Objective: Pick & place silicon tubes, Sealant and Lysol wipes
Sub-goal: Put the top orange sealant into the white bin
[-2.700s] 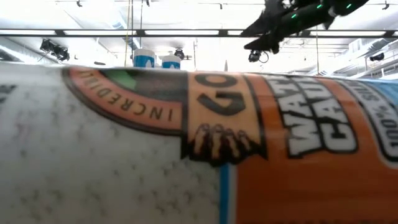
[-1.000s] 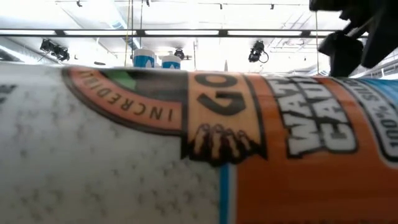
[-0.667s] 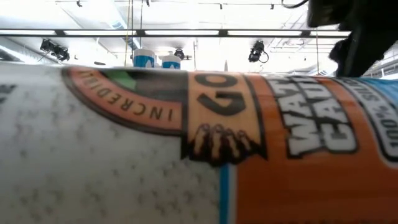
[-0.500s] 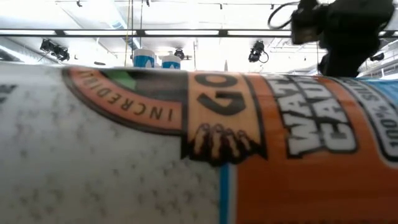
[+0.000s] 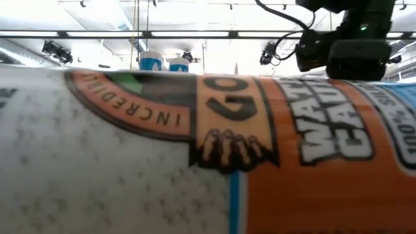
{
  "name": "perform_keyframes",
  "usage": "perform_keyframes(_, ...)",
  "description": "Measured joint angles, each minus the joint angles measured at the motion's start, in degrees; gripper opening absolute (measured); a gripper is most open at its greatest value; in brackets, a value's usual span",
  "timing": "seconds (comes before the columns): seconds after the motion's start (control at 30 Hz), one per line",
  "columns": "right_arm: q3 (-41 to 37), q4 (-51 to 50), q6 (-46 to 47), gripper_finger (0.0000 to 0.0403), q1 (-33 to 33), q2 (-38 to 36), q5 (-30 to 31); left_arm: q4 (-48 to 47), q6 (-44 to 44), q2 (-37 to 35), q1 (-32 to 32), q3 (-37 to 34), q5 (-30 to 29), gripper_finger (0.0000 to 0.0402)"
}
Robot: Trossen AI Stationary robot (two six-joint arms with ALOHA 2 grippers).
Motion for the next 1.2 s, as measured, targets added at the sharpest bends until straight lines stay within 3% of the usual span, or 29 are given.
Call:
perform_keyframes(0.1,0.0,-0.4,2.9,0.032,1.9,-0.1,-3.4,0.0,0.6,0.0,0.0,0.0,0.0,0.0287)
perform_keyframes(0.47,0.0,-7.8,17.3,0.032,10.9,-0.1,-5.1,0.0,1.0,0.0,0.0,0.0,0.0,0.0287)
perform_keyframes(0.63,0.0,-7.7,23.3,0.032,14.3,-0.1,-9.1,0.0,1.8,0.0,0.0,0.0,0.0,0.0287)
perform_keyframes(0.93,0.0,-6.6,25.9,0.032,16.2,-0.1,-4.6,0.0,1.8,0.0,0.0,0.0,0.0,0.0287)
perform_keyframes(1.2,-2.8,-2.1,25.5,0.032,16.1,-0.1,-6.7,0.0,0.7,0.0,0.0,0.0,0.0,0.0287)
